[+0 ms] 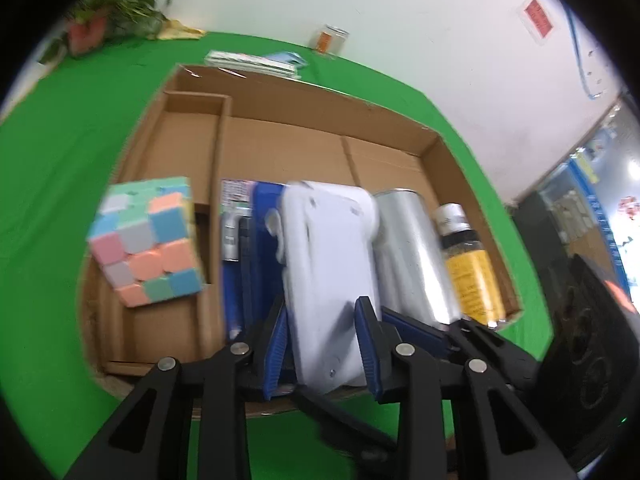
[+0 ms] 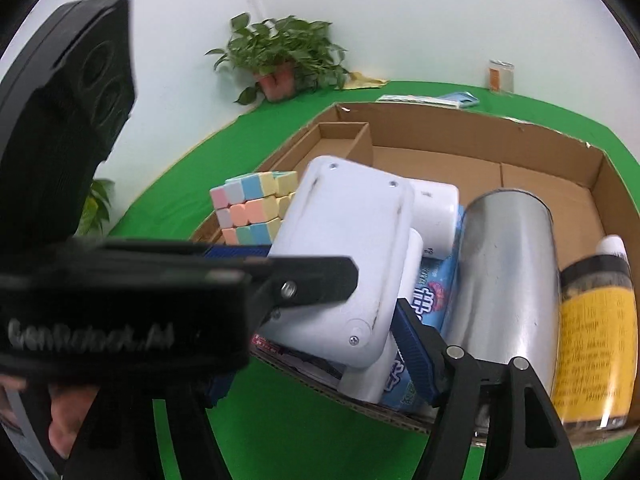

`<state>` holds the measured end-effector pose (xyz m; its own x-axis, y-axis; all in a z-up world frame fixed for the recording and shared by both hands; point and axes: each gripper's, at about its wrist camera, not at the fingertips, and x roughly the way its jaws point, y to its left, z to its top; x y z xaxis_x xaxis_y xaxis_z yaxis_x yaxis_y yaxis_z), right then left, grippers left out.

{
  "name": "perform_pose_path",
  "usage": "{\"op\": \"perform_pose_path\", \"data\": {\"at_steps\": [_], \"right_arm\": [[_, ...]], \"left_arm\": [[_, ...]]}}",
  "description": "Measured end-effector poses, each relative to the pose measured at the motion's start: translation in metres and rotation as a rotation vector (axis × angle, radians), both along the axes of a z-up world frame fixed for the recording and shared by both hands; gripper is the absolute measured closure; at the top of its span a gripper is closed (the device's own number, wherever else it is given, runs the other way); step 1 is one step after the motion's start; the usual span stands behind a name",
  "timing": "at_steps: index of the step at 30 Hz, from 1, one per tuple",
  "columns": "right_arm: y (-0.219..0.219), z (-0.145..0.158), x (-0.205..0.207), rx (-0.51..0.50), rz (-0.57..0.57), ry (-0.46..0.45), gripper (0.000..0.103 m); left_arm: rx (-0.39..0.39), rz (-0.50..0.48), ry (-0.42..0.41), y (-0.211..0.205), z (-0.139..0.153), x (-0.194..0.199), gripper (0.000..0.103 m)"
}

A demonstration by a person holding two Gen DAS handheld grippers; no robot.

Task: Organize rigid objects
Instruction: 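Carry the case into the box and lay it beside the hair dryer, then open both tools and withdraw from the box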

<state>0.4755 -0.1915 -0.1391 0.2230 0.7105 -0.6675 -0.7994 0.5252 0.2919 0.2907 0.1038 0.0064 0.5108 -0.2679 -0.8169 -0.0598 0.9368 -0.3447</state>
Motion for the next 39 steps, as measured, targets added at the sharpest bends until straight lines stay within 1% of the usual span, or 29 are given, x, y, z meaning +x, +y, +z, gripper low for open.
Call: {"op": "perform_pose_path", "data": {"at_steps": [2, 3, 4, 5, 6, 7, 8, 9, 10, 11, 12, 16, 18, 20, 24, 28, 39], "right_arm": [[-0.007, 0.002, -0.003, 0.009, -0.021, -0.006, 0.033], [-0.013, 0.006, -0.006, 0.006, -0.042, -0.037, 0.029], [-0.018, 0.008, -0.01, 0.001, -0.058, -0.069, 0.026], [-0.025, 0.01, -0.015, 0.0, -0.076, -0.098, 0.02], [-0.033, 0.012, -0.02, -0.003, -0.102, -0.124, 0.017], [-0.04, 0.012, -0.024, -0.014, -0.132, -0.143, 0.015], [-0.046, 0.011, -0.028, -0.025, -0.155, -0.157, 0.011], [-0.052, 0.01, -0.033, -0.044, -0.185, -0.177, 0.007], [-0.058, 0.008, -0.038, -0.069, -0.222, -0.199, 0.005], [-0.063, 0.007, -0.041, -0.087, -0.251, -0.214, 0.004], [-0.069, 0.005, -0.045, -0.106, -0.29, -0.234, 0.004], [-0.098, 0.004, -0.053, -0.13, -0.4, -0.267, 0.004], [-0.107, 0.005, -0.059, -0.14, -0.421, -0.298, 0.004], [-0.115, 0.007, -0.063, -0.151, -0.436, -0.316, 0.004], [-0.127, 0.008, -0.066, -0.143, -0.448, -0.312, 0.004], [-0.136, 0.011, -0.07, -0.137, -0.458, -0.313, 0.004], [-0.137, 0.012, -0.072, -0.136, -0.449, -0.298, 0.004]], "left_arm": [[0.011, 0.018, -0.02, 0.004, 0.004, -0.007, 0.071], [0.016, 0.035, -0.04, 0.006, 0.008, -0.013, 0.071], [0.051, 0.057, -0.07, 0.006, 0.014, -0.02, 0.071], [0.108, 0.075, -0.111, 0.003, 0.022, -0.03, 0.068], [0.164, 0.091, -0.146, 0.0, 0.027, -0.039, 0.062], [0.222, 0.113, -0.184, -0.006, 0.032, -0.048, 0.044], [0.31, 0.165, -0.263, -0.015, 0.039, -0.065, 0.023], [0.367, 0.209, -0.332, -0.023, 0.043, -0.079, 0.016], [0.415, 0.243, -0.397, -0.032, 0.045, -0.091, 0.014], [0.453, 0.257, -0.443, -0.042, 0.046, -0.103, 0.014], [0.468, 0.245, -0.452, -0.053, 0.043, -0.109, 0.014], [0.433, 0.216, -0.401, -0.075, 0.027, -0.118, 0.014], [0.395, 0.188, -0.367, -0.079, 0.023, -0.116, 0.014], [0.378, 0.193, -0.361, -0.082, 0.024, -0.116, 0.014], [0.394, 0.219, -0.38, -0.09, 0.029, -0.123, 0.014], [0.396, 0.214, -0.358, -0.093, 0.028, -0.123, 0.014], [0.396, 0.193, -0.317, -0.099, 0.02, -0.117, 0.014]]}}
